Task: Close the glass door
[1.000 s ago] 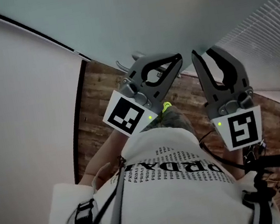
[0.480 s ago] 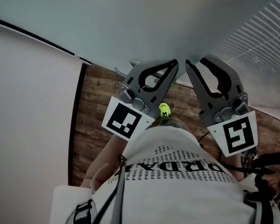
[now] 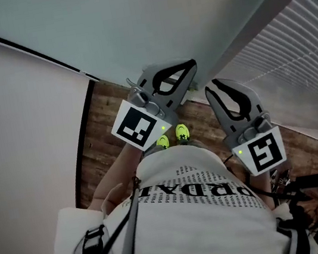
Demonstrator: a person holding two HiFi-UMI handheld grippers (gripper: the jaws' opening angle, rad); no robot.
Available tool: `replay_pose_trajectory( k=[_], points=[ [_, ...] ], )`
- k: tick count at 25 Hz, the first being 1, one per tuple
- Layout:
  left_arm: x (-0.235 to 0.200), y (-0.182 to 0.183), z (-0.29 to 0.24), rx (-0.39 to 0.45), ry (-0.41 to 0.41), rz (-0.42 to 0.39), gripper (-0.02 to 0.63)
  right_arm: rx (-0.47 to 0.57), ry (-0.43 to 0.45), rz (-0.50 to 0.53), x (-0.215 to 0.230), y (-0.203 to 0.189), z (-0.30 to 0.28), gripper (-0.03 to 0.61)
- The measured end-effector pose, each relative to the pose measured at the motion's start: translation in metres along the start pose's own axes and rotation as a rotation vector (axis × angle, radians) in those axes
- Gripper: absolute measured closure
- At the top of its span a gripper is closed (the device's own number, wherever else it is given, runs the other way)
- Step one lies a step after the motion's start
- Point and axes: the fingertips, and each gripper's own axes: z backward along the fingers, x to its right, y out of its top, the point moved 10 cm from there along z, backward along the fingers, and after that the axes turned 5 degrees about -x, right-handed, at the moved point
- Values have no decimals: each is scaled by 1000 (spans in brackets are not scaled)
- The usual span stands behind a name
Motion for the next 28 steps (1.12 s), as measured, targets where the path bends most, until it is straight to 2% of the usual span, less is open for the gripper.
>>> replay_pose_trajectory(
  k=[4, 8, 14, 18, 23, 28],
  points=[
    [-6, 14, -12, 2, 2, -9, 615, -40, 1, 18, -5, 8, 1, 572],
    [-18, 8, -22, -14, 12, -10, 614, -23, 6, -34, -5, 6, -7, 574],
    [4, -7, -52, -14, 12, -83, 614, -22, -17, -62, 0, -24, 20, 575],
    [20, -22, -75, -55, 17, -71, 615, -41, 4, -85, 6, -49, 33, 575],
    [4, -4, -66, -16, 17, -80, 614, -40, -11, -59, 0, -27, 22, 575],
    [-19, 3, -60, -50, 14, -70, 614, -43, -2, -93, 2, -10, 1, 575]
  ],
)
